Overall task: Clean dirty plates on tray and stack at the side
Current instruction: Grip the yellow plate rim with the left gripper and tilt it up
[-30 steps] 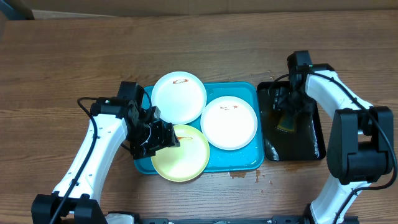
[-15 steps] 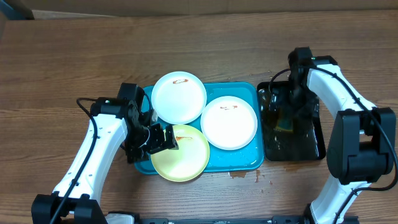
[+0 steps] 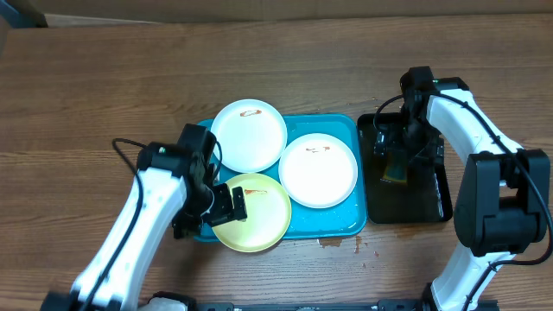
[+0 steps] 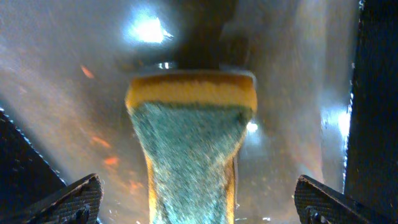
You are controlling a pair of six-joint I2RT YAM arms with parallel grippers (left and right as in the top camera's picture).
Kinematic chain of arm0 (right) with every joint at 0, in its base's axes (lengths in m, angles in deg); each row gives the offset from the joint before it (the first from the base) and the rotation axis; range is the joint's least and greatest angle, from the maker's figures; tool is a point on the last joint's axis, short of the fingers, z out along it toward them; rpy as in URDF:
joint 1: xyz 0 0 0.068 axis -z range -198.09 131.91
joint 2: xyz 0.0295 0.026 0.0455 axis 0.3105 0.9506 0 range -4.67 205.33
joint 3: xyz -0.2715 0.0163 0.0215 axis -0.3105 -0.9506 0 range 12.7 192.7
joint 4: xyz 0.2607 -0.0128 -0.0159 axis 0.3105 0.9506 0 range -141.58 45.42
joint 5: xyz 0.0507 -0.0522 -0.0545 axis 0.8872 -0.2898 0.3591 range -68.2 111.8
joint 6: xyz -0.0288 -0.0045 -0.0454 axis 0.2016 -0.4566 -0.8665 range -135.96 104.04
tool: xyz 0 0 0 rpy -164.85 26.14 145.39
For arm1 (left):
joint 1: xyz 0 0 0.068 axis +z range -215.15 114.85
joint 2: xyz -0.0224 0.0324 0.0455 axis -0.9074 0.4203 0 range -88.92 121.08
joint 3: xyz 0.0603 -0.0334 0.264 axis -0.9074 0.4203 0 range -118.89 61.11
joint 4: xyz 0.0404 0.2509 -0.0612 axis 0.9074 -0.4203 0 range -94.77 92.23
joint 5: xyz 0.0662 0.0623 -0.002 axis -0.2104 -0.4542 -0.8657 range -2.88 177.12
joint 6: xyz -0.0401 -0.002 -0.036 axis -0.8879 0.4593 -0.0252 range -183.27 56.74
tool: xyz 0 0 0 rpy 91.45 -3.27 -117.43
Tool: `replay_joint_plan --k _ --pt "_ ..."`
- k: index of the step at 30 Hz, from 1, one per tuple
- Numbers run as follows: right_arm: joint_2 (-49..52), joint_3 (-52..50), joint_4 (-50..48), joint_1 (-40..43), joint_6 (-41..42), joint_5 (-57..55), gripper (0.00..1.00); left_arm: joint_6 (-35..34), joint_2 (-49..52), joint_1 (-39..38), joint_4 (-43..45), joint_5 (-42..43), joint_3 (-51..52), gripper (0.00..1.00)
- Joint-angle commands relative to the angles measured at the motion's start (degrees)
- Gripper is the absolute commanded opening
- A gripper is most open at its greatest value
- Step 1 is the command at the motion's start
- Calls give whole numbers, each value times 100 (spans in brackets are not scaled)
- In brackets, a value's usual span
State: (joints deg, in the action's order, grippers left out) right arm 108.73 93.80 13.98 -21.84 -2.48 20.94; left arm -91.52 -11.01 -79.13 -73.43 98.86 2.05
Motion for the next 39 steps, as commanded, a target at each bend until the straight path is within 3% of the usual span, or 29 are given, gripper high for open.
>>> replay_joint_plan --k 1,7,15,17,21,25,27,28,30,39 --pt "-153 66 -61 13 7 487 100 -933 -1058 -442 -103 -597 11 100" --pt "-153 66 -96 13 9 697 100 -1611 -1858 -1049 -96 -754 94 100" --pt "-153 66 -181 13 7 695 100 -1615 -1469 -1121 610 -708 612 100" --pt "-153 66 -177 13 7 695 100 -1419 -1215 -1123 944 -708 612 93" --pt "-153 66 -162 13 7 695 100 -1427 -597 -1130 713 -592 752 83" --pt "-153 66 -164 13 7 695 100 -1561 -87 -1130 590 -472 1047 84" --pt "-153 66 -181 13 7 695 100 -1740 120 -1130 614 -313 1174 75" --pt "-153 66 -188 13 7 695 100 -1836 289 -1130 726 -289 1248 63" --pt "-153 66 -201 13 7 695 100 -1921 424 -1130 866 -271 1294 57" --pt "-153 66 -201 13 7 695 100 -2374 533 -1130 1222 -269 1405 46"
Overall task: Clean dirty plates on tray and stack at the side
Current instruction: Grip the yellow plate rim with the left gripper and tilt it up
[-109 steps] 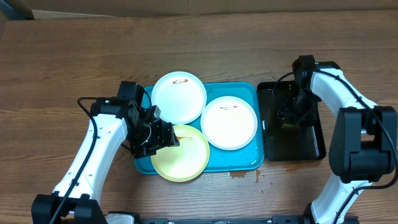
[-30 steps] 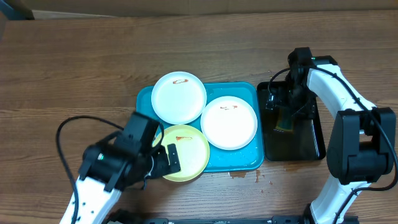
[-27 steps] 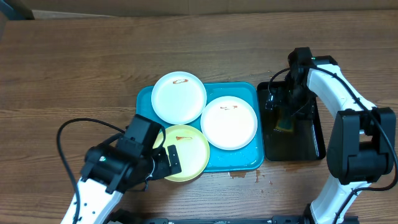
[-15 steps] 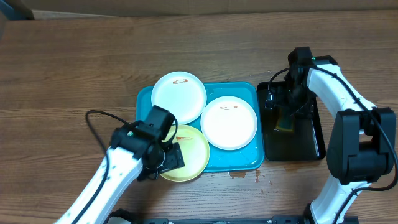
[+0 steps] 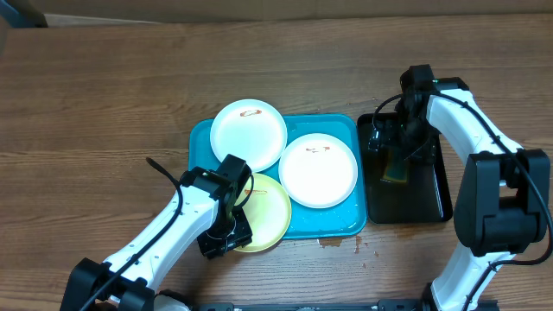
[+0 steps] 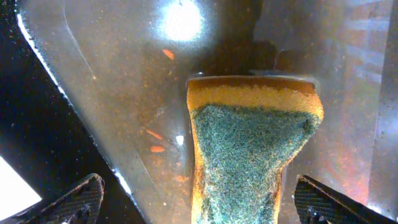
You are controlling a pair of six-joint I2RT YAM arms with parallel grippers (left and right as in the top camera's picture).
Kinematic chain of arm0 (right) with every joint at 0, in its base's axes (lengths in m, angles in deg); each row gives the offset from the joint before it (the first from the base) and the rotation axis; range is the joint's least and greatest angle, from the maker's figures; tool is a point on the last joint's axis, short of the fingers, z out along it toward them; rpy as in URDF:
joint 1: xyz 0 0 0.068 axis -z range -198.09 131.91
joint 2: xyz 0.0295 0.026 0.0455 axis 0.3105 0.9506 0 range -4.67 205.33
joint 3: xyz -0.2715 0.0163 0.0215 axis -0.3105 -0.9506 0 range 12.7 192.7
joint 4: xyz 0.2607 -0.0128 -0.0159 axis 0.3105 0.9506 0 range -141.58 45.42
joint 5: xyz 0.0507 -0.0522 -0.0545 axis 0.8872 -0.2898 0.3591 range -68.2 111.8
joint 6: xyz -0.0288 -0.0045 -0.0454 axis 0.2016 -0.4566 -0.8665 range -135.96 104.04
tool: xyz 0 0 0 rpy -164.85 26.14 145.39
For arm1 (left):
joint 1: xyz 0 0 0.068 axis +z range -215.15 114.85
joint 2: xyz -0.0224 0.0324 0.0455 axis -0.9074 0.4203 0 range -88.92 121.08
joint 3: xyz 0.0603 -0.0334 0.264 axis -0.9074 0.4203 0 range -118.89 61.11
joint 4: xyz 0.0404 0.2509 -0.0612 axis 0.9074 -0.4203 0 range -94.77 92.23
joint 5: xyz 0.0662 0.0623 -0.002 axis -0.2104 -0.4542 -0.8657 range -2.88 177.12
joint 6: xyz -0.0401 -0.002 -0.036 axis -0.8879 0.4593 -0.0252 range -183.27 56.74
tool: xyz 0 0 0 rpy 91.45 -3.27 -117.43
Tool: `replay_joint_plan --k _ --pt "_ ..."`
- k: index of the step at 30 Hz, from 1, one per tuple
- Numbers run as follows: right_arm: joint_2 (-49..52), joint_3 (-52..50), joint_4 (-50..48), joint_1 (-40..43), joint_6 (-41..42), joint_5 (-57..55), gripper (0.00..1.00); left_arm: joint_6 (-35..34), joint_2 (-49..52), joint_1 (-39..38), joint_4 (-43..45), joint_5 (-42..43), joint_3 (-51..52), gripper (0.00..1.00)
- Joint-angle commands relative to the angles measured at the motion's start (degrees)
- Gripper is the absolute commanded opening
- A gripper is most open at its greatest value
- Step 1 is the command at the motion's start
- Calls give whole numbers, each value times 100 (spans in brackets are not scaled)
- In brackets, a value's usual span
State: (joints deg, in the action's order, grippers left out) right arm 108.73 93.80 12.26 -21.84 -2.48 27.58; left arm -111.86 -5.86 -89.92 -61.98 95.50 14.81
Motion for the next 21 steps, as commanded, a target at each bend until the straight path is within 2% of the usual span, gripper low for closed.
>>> replay_joint_plan --k 1,5,11,14,16,21 --pt "-153 66 -31 13 7 31 100 -380 17 -50 125 68 170 45" --pt "-153 66 -55 13 7 31 100 -490 17 -50 356 109 400 42" --pt "-153 66 -55 13 7 31 100 -520 17 -42 507 153 466 32" --pt "-153 66 -52 13 7 31 100 -520 17 -42 518 155 463 20" --pt "-153 66 -52 13 7 31 100 -496 17 -37 511 153 463 6" --pt "-155 125 57 20 2 33 100 -208 15 -37 463 48 448 4"
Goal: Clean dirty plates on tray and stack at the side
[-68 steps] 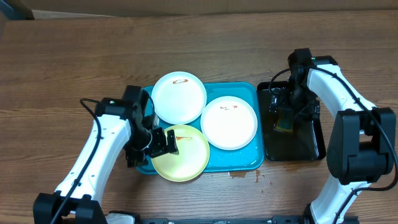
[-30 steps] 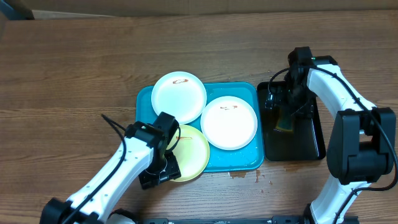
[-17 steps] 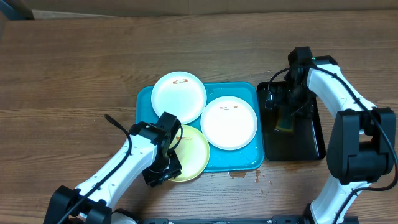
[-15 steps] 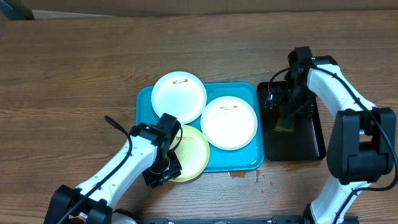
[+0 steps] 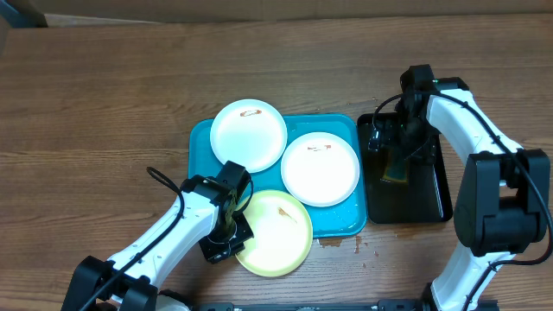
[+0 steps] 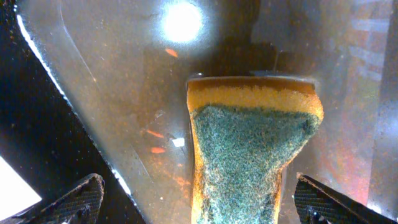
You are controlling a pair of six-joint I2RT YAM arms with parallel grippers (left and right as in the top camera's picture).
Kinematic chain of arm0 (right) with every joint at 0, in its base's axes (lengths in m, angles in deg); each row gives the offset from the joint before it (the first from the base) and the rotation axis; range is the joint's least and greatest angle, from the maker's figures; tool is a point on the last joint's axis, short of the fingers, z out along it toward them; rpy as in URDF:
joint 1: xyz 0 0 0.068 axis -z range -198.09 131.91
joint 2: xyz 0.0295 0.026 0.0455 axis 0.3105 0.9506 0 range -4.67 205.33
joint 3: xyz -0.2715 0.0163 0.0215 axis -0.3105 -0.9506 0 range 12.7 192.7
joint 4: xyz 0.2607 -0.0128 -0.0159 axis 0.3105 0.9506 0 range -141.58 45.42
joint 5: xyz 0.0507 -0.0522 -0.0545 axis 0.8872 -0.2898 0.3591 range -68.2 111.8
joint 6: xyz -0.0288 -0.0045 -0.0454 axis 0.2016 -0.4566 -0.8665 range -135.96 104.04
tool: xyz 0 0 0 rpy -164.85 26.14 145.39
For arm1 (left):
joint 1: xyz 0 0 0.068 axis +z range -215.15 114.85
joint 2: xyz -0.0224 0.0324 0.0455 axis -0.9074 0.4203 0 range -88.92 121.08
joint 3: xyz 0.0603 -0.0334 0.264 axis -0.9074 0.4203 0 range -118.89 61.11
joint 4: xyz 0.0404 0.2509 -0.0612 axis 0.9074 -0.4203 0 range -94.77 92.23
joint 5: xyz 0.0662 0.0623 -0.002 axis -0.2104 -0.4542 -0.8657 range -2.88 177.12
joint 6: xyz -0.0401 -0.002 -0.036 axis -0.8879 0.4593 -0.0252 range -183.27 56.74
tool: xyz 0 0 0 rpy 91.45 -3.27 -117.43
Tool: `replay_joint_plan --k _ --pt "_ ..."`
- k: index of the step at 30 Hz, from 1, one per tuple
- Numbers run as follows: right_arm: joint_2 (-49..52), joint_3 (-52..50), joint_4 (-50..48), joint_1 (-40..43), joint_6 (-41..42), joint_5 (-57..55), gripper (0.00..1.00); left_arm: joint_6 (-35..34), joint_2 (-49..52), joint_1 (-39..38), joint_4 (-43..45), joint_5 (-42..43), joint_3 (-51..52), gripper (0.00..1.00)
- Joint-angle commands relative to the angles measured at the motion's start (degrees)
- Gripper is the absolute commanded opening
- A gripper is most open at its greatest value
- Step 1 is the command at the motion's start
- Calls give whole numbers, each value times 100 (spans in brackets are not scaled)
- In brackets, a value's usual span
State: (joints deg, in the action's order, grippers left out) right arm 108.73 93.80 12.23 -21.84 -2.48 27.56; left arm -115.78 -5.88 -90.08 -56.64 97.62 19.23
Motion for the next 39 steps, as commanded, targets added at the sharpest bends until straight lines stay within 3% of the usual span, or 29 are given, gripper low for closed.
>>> replay_joint_plan --k 1,5,12,17,22,39 --pt "-155 164 105 24 2 35 100 210 11 -22 -87 -197 0 4" --pt "-155 374 293 28 2 35 100 439 -35 -11 -201 -304 -197 4" --pt "-155 428 435 28 -15 35 100 538 -79 -11 -1423 -1580 -1517 4" --pt "-153 426 551 28 -15 33 100 1346 -76 -11 -1766 -2033 -2087 4" --pt "-153 417 619 28 -15 31 100 1419 -55 -11 -1700 -2404 -2033 4" --pt "-151 -66 192 17 -11 -103 100 1419 -55 -22 -647 -2269 -1145 6"
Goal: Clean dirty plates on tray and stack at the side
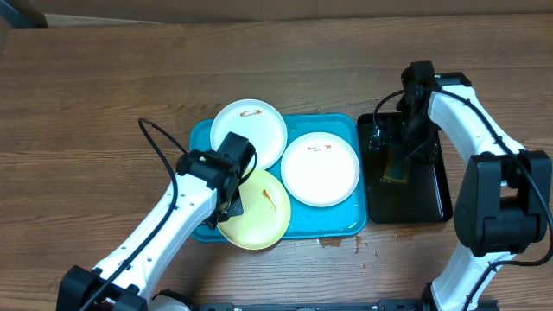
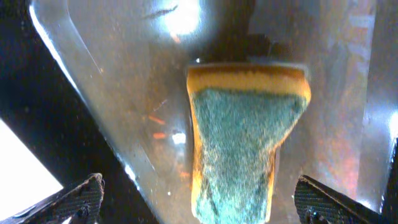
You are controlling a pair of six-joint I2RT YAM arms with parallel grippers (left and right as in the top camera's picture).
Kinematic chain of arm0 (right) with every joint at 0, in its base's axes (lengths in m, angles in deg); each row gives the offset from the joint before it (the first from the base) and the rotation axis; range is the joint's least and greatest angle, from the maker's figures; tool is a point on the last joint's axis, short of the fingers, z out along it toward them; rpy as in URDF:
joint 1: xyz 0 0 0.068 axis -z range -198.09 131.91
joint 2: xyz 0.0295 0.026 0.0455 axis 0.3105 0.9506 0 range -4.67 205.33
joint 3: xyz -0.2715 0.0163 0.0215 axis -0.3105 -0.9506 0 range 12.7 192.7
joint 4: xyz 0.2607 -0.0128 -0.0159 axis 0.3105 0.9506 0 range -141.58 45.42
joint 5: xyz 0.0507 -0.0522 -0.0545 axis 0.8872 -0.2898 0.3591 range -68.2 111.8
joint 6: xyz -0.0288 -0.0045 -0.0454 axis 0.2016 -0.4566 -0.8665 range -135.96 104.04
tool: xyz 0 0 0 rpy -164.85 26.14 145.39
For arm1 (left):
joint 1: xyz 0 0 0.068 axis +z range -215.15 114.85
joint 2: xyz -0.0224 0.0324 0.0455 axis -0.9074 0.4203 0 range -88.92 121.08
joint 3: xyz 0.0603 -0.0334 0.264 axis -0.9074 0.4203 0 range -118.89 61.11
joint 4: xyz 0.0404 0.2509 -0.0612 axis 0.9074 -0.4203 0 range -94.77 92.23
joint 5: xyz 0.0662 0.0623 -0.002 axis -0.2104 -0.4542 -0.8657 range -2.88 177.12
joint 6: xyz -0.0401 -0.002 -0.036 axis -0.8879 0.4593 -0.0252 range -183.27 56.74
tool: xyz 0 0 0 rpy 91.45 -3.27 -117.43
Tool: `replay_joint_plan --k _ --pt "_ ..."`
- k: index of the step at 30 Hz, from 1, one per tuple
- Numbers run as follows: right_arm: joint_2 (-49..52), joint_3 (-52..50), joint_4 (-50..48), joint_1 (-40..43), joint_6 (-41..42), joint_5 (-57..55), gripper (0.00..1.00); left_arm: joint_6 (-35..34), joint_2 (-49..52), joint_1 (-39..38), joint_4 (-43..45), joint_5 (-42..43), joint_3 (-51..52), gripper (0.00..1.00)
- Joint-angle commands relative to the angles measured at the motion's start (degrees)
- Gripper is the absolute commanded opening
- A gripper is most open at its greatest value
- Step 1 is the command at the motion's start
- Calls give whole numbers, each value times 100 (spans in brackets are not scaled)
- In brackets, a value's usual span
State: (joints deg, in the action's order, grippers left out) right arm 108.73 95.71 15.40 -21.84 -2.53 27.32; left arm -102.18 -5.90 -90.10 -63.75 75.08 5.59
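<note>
A yellow plate (image 1: 259,212) with an orange smear lies at the front left of the teal tray (image 1: 341,226). My left gripper (image 1: 232,188) sits at the plate's left rim and looks shut on it. Two white plates with small stains share the tray, one at the back left (image 1: 250,134) and one on the right (image 1: 318,169). A yellow sponge with a green scouring face (image 2: 242,137) lies in wet liquid. My right gripper (image 2: 198,199) hangs over the sponge, its jaws wide apart on either side and not touching it.
The black basin (image 1: 432,203) holding the sponge stands right of the teal tray. Brown drips (image 1: 341,244) mark the table just in front of the tray's right corner. Bare wooden table lies to the left and behind.
The yellow plate, which overhung the tray's front edge, is back on the tray's front left, and my left gripper is farther back at its rim. The right gripper shifted slightly over the sponge.
At first my left gripper was at the yellow plate's left rim on the tray. Later the arm lay nearer the front, then the plate overhung the tray's front edge. Now it lies on the tray again. The right gripper stayed open over the sponge throughout.
</note>
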Motion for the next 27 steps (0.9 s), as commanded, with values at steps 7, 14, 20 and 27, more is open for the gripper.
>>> replay_joint_plan --k 7,14,20,27 --pt "-149 -739 -717 17 -7 -92 98 59 -52 -20 219 0 289 52" --pt "-149 -767 -911 17 -7 -92 57 -98 -52 -20 247 4 433 56" --pt "-149 -767 -905 17 -7 -90 57 -243 -52 -15 793 61 964 57" --pt "-149 -767 -909 17 -7 -92 57 -245 -52 -9 957 739 1204 54"
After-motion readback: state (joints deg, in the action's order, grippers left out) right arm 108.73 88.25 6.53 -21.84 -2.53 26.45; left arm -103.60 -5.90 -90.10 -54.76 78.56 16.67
